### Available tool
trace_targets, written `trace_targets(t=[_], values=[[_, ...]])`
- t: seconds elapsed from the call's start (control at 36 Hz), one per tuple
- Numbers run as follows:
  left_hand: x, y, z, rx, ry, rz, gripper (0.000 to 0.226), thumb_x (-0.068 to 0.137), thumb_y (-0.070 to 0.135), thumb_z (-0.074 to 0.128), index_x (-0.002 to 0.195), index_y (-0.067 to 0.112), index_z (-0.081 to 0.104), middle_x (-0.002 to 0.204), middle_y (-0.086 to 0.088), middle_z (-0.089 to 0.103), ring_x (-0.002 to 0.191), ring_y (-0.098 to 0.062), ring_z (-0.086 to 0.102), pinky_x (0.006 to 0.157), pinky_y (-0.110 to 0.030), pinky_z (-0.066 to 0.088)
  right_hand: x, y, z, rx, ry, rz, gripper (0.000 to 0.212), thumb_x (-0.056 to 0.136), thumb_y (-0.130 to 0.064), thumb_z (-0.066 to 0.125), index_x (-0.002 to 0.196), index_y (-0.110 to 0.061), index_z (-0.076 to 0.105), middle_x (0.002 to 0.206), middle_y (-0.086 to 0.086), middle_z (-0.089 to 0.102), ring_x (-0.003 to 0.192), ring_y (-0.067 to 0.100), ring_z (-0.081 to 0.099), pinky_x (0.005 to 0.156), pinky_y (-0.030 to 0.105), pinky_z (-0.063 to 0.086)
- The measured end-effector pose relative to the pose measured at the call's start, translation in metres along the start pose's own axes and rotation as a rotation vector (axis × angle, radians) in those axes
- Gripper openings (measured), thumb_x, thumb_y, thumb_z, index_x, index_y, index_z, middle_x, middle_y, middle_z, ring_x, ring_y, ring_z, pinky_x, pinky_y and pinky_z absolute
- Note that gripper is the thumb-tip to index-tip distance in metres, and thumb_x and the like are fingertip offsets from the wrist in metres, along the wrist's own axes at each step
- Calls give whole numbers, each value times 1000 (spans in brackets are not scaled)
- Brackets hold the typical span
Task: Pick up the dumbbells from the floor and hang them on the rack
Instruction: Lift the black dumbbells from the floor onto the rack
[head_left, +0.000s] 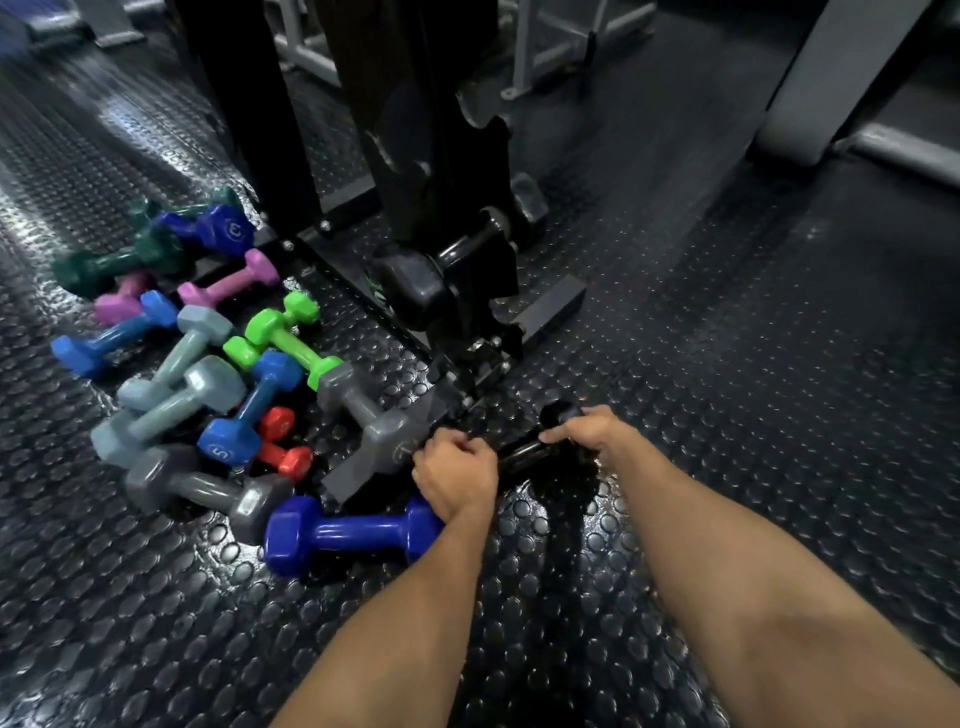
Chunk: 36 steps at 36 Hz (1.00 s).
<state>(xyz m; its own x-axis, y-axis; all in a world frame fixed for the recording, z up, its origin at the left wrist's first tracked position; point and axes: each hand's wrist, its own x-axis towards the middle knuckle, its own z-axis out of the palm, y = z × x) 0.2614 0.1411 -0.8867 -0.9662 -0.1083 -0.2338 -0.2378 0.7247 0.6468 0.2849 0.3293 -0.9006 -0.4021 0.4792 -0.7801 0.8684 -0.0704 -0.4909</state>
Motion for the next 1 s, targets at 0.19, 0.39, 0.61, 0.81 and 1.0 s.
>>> trace_targets(t=[0.19,0.39,0.61,0.81,1.0], values=[[6,9,-1,-173,-62,-270,48,96,42,50,126,5,56,124,-19,62,117,-36,55,87,-42,47,-27,-7,-17,-210,-137,90,90,59,-36,89,133,-9,44,131,13,51,87,31,65,41,34,53],[20,16,-10,108,-337,-320,58,92,47,56,126,1,59,125,-17,64,114,-32,63,91,-37,52,-21,-11,14,187,150,153,97,69,-69,73,141,-15,34,134,21,48,106,43,61,69,50,61],[12,7,-11,375,-301,-82,63,93,56,51,130,5,49,127,-14,63,118,-32,61,96,-40,48,-14,-15,17,180,66,173,61,83,-60,62,121,-12,56,105,16,67,86,32,69,66,44,62],[7,33,-21,128,-382,-264,58,92,48,58,132,7,50,134,-17,58,125,-37,53,104,-41,43,-49,-12,-10,285,206,242,61,74,-61,70,108,-13,55,109,12,58,90,33,63,56,46,62],[-5,66,-84,-200,-249,-368,56,70,52,78,119,27,67,117,-5,69,114,-28,61,100,-34,46,-128,-46,-34,378,234,183,78,63,-70,69,107,-8,53,84,11,66,59,24,67,50,30,56]])
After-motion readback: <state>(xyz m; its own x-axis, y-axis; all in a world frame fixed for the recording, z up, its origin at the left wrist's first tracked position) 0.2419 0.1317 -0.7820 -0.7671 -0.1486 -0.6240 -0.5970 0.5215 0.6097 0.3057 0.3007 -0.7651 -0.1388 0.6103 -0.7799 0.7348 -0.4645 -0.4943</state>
